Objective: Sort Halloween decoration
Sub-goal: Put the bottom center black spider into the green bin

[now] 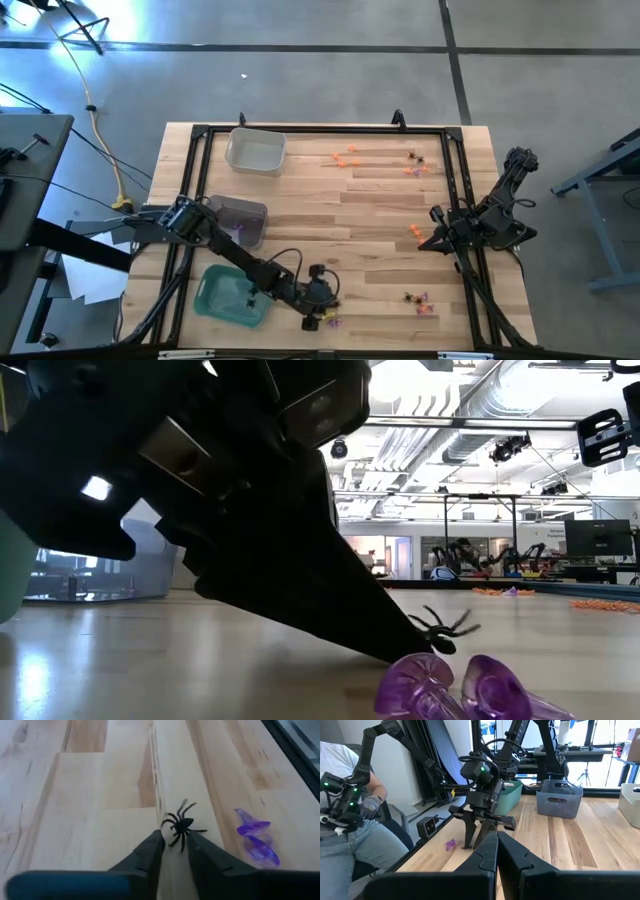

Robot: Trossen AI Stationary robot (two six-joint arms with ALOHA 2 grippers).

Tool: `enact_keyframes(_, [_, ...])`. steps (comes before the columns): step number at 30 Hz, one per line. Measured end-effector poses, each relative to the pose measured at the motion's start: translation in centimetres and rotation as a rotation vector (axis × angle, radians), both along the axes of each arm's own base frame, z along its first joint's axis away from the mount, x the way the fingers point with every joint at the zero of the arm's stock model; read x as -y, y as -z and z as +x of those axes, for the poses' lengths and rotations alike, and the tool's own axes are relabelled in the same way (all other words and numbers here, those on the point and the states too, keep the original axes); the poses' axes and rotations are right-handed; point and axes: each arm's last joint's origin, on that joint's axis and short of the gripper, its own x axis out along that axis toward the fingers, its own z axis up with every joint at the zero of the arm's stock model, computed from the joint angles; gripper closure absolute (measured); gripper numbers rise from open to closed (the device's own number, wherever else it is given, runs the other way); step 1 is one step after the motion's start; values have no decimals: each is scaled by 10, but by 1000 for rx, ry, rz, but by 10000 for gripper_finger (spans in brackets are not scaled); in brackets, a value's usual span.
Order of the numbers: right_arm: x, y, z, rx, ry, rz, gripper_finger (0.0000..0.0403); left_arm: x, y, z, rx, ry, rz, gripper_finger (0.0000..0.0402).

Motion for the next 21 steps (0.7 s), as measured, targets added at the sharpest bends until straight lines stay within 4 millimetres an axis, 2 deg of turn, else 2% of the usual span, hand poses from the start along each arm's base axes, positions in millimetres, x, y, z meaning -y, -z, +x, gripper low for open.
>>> enact_keyframes(6, [0,0,0,0,0,0,402,-1,1,0,-3,-18,1,396])
enact_keyframes(15, [0,0,0,0,0,0,402,-1,1,0,14,-17,-9,401])
enact_keyframes(21, [0,0,0,0,0,0,402,3,-6,-1,37,-6,-20,401])
